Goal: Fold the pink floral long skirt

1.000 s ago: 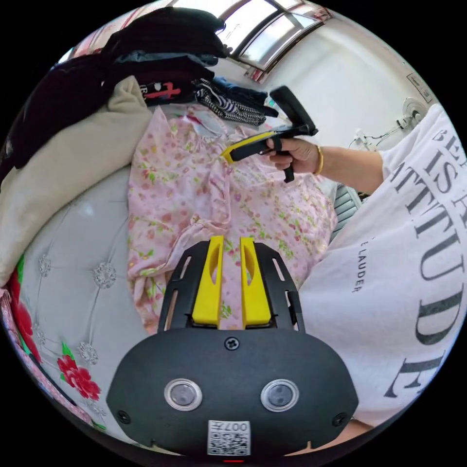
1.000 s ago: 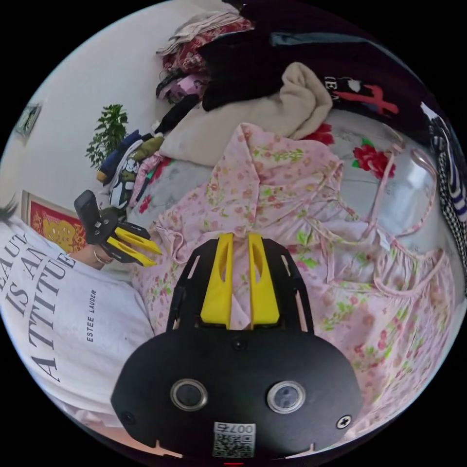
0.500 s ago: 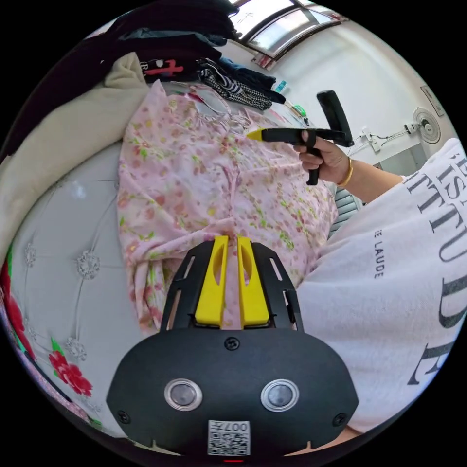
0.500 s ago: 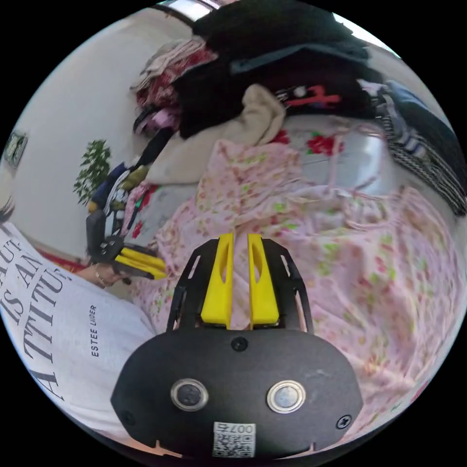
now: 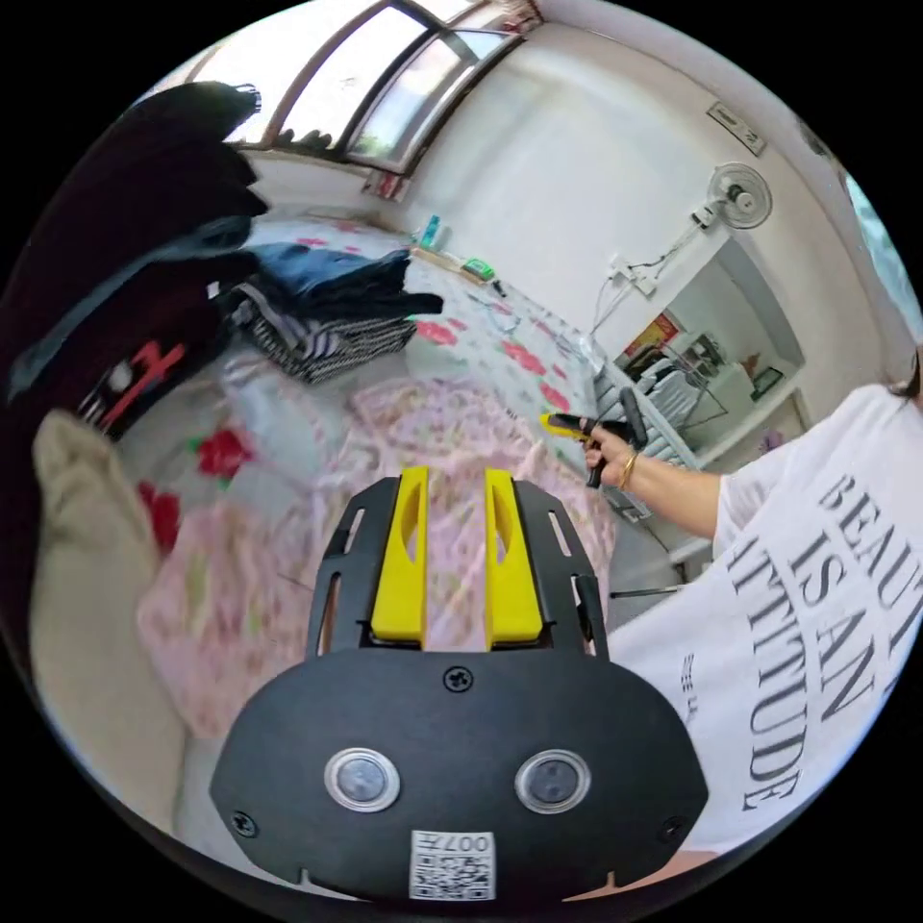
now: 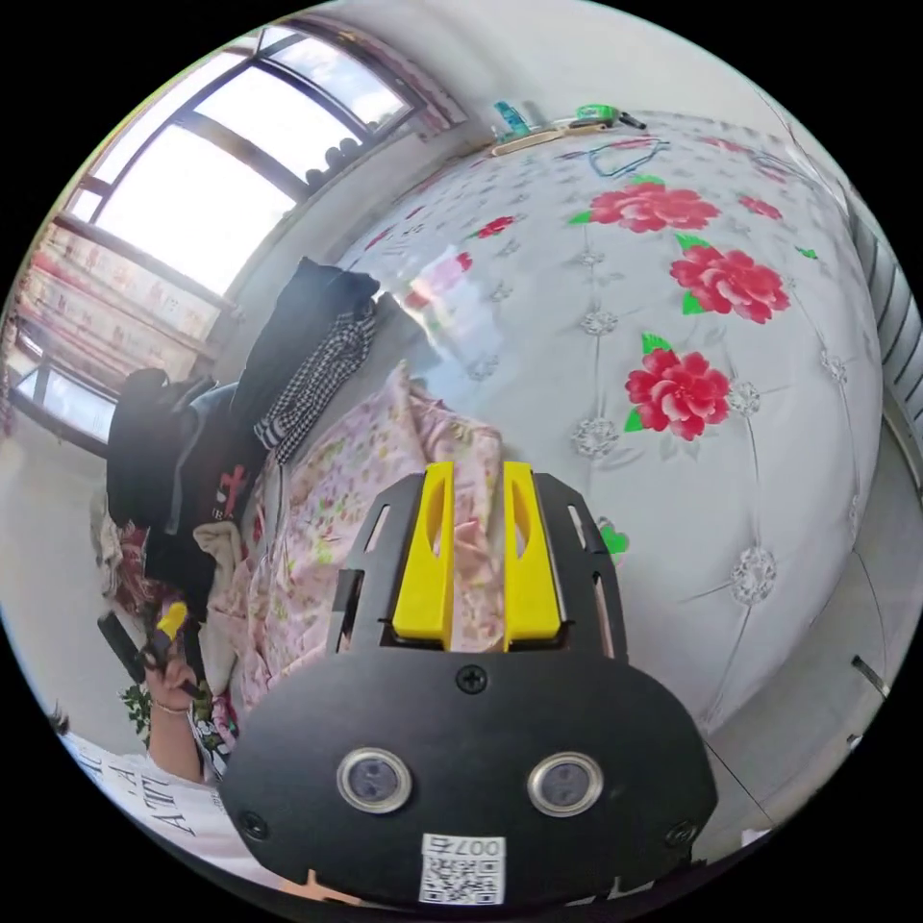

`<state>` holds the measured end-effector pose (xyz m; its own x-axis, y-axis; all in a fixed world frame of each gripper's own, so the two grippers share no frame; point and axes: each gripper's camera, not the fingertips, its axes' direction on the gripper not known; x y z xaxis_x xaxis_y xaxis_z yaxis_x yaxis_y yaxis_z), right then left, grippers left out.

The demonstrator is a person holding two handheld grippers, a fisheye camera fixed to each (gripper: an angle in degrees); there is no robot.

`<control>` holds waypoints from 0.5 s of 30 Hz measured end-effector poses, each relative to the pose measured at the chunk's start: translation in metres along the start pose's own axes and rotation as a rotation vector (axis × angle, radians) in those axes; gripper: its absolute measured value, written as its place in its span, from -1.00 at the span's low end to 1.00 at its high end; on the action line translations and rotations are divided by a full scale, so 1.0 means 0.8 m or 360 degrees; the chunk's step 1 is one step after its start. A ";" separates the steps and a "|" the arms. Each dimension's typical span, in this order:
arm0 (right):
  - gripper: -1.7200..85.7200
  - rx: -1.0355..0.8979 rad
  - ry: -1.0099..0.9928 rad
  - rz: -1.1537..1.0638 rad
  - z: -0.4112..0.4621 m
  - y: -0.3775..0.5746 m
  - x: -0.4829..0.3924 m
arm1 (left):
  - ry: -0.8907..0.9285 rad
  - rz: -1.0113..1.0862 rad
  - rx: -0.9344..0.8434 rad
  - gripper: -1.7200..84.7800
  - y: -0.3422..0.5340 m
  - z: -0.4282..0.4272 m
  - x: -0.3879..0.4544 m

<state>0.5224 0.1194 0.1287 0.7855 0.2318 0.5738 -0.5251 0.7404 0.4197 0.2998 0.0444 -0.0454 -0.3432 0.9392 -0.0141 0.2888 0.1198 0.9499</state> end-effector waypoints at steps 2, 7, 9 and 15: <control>-0.86 -0.0043 -0.0080 0.0007 -0.001 -0.008 0.020 | 0.0110 0.0135 -0.0058 -0.74 -0.082 0.077 -0.003; -0.94 -0.0058 -0.0132 -0.0082 -0.019 -0.005 0.042 | 0.0233 0.0432 -0.0302 -0.70 -0.216 0.263 0.026; -0.95 0.0011 -0.0274 0.0002 -0.041 -0.003 0.069 | 0.0277 0.0515 -0.0410 -0.69 -0.248 0.335 0.041; -0.97 0.0367 -0.0737 0.0535 -0.122 0.045 0.189 | 0.0334 0.0800 -0.0830 -0.66 -0.274 0.539 0.105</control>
<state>0.6542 0.2423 0.1618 0.3677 0.0925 0.9253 -0.8173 0.5068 0.2741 0.5932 0.2358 -0.3893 -0.4597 0.7533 0.4704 0.0128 -0.5240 0.8516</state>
